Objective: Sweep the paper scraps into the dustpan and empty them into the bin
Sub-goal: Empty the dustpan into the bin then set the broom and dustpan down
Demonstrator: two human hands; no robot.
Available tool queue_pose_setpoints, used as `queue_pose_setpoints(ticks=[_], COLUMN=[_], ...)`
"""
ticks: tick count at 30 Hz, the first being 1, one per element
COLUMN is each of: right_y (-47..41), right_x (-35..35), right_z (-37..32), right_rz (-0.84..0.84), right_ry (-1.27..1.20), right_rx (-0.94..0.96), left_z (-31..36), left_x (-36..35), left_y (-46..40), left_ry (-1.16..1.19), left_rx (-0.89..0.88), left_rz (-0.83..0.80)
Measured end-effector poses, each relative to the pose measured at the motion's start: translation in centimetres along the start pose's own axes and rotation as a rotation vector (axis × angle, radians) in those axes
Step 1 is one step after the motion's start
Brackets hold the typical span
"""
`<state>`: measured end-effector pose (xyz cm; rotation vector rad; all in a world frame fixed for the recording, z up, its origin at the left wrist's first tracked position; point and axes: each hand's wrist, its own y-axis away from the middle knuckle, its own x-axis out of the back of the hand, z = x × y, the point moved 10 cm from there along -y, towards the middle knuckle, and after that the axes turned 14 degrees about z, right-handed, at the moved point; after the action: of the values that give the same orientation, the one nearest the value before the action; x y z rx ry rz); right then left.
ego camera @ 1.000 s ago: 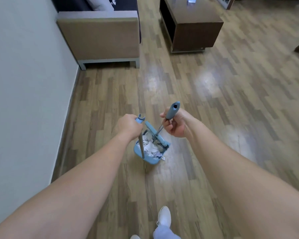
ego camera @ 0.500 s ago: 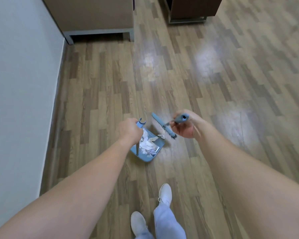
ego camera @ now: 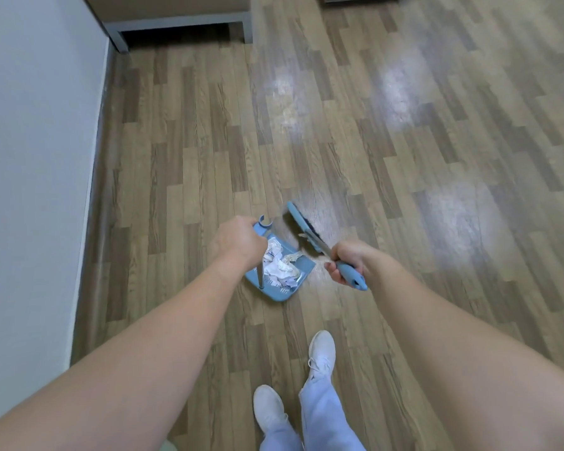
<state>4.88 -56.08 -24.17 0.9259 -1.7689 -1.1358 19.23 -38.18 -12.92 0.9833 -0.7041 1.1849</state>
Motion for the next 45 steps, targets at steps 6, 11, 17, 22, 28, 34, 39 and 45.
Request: queue_pose_setpoints(ticks=[6,11,17,22,28,34,39,45], right_y=[3.3,5.8,7.4,10.0,16.7,23.0,27.5,32.4], right_x=[-1.4,-3.1,-5.0,-2.7,-0.7,-2.0,-4.8,-9.2], right_z=[1.3,2.5,4.6,2.0,-2.7,-7.1,-9.5,-12.5], right_rz=[-0.098,-0.142,-0.136,-0.049,0.057,0.102,0.067,-0.067], right_ry=[0.133,0.144,0.141,0.214,0.323,0.435,0.458,0.436], right_rx=[-0.030,-0.063,-0.096,0.010,0.218,0.384,0.400,0.463], left_z=[-0.7,-0.4,-0.6,-1.1,-1.4,-1.4,-2.5,-4.3], left_x=[0.0,0.2,0.7,3.4,9.6,16.7,22.4,28.3], left_y=[0.7,1.5,1.9,2.9,4.3,5.4,6.1,6.8], left_ry=[-0.003,0.015,0.108,0.176,0.194,0.274,0.243,0.253], left_rx=[0.019,0.047,0.112,0.152,0.165,0.190,0.232,0.322], left_rz=[-0.013,-0.019,0.024,0.034,0.098,0.196,0.285,0.395])
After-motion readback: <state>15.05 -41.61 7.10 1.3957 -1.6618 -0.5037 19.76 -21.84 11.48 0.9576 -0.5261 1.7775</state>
